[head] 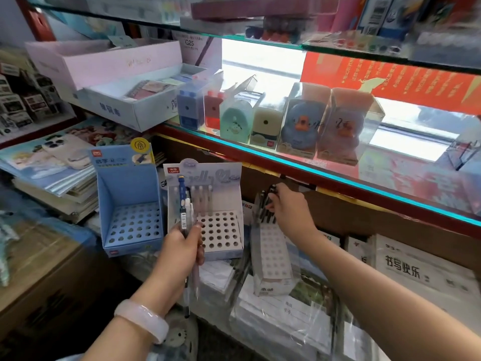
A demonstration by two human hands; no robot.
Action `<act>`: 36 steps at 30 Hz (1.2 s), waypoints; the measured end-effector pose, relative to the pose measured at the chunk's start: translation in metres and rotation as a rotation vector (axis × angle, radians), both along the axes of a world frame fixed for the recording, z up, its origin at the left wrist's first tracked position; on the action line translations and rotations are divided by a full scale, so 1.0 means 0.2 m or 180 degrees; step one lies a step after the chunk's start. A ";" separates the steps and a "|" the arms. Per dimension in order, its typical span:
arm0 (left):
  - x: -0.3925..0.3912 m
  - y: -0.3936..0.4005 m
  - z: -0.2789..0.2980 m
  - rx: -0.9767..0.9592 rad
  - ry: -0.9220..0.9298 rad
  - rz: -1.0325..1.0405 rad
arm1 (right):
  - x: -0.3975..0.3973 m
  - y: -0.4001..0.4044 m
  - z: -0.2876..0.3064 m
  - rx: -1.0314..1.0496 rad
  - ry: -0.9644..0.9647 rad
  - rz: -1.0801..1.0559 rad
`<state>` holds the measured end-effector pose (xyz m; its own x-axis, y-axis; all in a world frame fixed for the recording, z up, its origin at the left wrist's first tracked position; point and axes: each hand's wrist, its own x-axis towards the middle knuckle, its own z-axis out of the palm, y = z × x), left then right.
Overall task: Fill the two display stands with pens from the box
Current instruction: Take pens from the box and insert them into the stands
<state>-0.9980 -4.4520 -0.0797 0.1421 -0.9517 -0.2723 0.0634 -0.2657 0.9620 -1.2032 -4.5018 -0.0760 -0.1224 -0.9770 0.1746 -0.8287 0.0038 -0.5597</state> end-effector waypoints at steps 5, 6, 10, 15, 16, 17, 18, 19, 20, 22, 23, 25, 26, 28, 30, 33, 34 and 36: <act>-0.02 0.00 0.02 -0.0030 0.0164 0.0012 | 0.02 0.00 -0.06 0.0385 0.0398 0.0155; -0.02 0.00 0.02 -0.0022 0.0185 -0.0012 | 0.03 -0.01 -0.07 0.0472 0.0468 0.0143; -0.02 0.02 0.03 -0.0033 0.0148 -0.0234 | 0.06 -0.04 -0.08 0.0550 0.0485 0.0021; 0.00 0.07 0.05 -0.0192 0.0075 -0.0534 | 0.06 -0.04 -0.04 0.0755 0.0611 0.0067; 0.01 0.07 0.06 -0.0197 0.0083 -0.0527 | 0.05 -0.03 -0.01 0.0765 0.0649 0.0034; 0.01 0.08 0.06 -0.0193 0.0085 -0.0519 | 0.05 -0.02 0.01 0.0671 0.0666 -0.0038; 0.02 0.08 0.06 -0.0198 0.0091 -0.0517 | 0.05 -0.01 0.04 0.0469 0.0669 -0.0111; 0.02 0.09 0.07 -0.0212 0.0096 -0.0521 | 0.07 0.00 0.08 0.0237 0.0623 -0.0126; 0.02 0.09 0.07 -0.0230 0.0102 -0.0533 | 0.10 0.01 0.11 0.0095 0.0478 -0.0056; 0.03 0.10 0.08 -0.0252 0.0083 -0.0595 | 0.18 0.04 0.18 0.0250 -0.0185 0.0382; 0.03 0.11 0.09 -0.0253 0.0065 -0.0659 | 0.23 0.05 0.21 0.0490 -0.0625 0.0672; 0.03 0.12 0.11 -0.0257 0.0058 -0.0809 | 0.31 0.08 0.25 0.0973 -0.1464 0.1121; 0.03 0.13 0.12 -0.0249 0.0080 -0.0859 | 0.33 0.09 0.26 0.1116 -0.1768 0.1246; 0.03 0.14 0.13 -0.0222 0.0173 -0.0857 | 0.37 0.09 0.26 0.1159 -0.2064 0.1333; 0.03 0.14 0.14 -0.0205 0.0218 -0.0793 | 0.39 0.09 0.25 0.1041 -0.2006 0.1251; 0.05 0.14 0.14 -0.0183 0.0154 -0.0878 | 0.37 0.07 0.29 0.0683 -0.2281 0.0993; 0.05 0.14 0.13 -0.0168 0.0105 -0.0944 | 0.34 0.05 0.32 0.0480 -0.2454 0.0871; 0.05 0.15 0.11 -0.0130 0.0044 -0.0986 | 0.24 0.02 0.39 0.0051 -0.2636 0.0603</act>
<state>-0.9881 -4.4227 -0.0569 -0.1599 -0.9593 -0.2327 -0.0015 -0.2356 0.9719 -1.1554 -4.4986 0.0011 -0.0385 -0.9955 0.0867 -0.1389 -0.0806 -0.9870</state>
